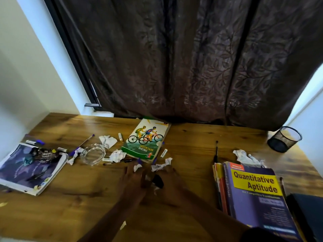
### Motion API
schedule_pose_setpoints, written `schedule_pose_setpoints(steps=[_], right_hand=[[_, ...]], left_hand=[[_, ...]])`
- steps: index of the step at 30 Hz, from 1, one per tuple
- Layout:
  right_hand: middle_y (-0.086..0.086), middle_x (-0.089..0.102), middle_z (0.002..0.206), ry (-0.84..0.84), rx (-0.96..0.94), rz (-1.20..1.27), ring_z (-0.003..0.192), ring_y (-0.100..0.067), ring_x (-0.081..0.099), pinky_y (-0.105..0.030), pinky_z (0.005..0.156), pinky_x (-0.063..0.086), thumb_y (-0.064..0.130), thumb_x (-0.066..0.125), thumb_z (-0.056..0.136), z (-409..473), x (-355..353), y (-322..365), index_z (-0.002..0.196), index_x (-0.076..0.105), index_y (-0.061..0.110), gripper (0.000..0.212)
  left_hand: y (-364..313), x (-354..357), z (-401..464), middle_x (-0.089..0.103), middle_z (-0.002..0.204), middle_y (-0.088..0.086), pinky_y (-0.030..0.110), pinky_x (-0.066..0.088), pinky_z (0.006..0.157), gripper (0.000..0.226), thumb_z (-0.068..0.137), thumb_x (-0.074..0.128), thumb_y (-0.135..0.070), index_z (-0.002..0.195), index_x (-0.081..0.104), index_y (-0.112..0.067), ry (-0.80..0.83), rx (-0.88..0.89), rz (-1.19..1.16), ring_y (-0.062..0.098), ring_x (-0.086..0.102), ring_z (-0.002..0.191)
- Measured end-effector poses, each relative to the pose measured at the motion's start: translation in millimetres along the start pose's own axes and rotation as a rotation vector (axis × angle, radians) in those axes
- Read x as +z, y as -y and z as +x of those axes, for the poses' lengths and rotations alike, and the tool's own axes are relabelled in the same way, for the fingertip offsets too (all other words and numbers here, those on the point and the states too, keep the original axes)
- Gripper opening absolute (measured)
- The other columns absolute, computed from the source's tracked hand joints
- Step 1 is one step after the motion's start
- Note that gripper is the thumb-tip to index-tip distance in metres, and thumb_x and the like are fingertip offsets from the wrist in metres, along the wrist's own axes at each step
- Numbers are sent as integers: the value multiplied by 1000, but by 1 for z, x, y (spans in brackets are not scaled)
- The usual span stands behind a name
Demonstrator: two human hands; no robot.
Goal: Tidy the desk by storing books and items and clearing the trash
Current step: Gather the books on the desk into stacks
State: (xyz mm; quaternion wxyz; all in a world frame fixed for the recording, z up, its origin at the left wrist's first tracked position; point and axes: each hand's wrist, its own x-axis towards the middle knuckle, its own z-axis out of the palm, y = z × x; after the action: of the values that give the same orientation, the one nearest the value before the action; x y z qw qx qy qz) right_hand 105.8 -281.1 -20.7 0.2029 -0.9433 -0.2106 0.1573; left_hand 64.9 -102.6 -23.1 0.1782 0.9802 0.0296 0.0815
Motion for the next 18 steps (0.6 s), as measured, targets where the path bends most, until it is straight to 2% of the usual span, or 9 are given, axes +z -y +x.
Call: schedule_pose_setpoints(steps=[2,4,7,10,11,14,16,18], right_hand=[[-8,33,151,6,-5,-19,137,-29,40,-39,112,42,42,75,87,9,-1,8,152,43,26,74],[-6,36,147,-2,8,-43,133,-28,44,-39,108,45,44,76,86,19,0,17,148,46,27,71],[-5,41,144,-14,22,-108,128,-28,51,-40,98,51,56,69,88,28,-5,29,147,46,27,70],[-6,54,136,-27,14,-193,120,-26,57,-38,88,50,75,40,86,31,-28,40,133,55,24,71],[-5,60,129,-50,10,-201,114,-25,61,-37,84,49,74,35,88,32,-36,43,126,58,24,67],[-3,64,114,-174,2,-187,102,-22,63,-36,80,51,53,43,102,47,-55,47,116,60,22,38],[-3,62,115,-260,6,-147,102,-21,61,-35,80,53,43,48,103,66,-62,45,118,61,19,31],[-5,61,119,-269,15,-114,109,-23,60,-35,83,53,36,52,101,89,-66,40,125,62,17,32]], left_hand=[[6,-5,5,62,124,11,44,57,79,33,80,73,-42,111,64,-32,-96,52,-3,37,60,111],[15,-10,10,60,123,10,43,56,78,25,81,70,-39,105,69,-32,-108,49,-8,36,58,113],[25,-19,18,56,132,7,42,51,86,41,79,74,-46,118,70,-33,-45,-25,-33,32,50,121],[34,-24,35,58,130,6,39,49,84,52,80,54,-55,122,68,-27,-79,-16,-7,30,51,116],[37,-26,45,57,132,6,39,48,87,50,83,53,-51,125,66,-26,-74,-30,-10,29,50,118],[47,-27,81,56,137,9,47,43,101,49,87,64,-34,134,60,-20,-24,-71,10,30,50,125],[52,-28,107,58,135,10,46,45,99,53,87,68,-36,135,57,-16,27,-91,41,31,53,123],[54,-29,133,60,134,8,44,47,97,54,89,65,-44,135,55,-16,79,-101,75,30,53,123]])
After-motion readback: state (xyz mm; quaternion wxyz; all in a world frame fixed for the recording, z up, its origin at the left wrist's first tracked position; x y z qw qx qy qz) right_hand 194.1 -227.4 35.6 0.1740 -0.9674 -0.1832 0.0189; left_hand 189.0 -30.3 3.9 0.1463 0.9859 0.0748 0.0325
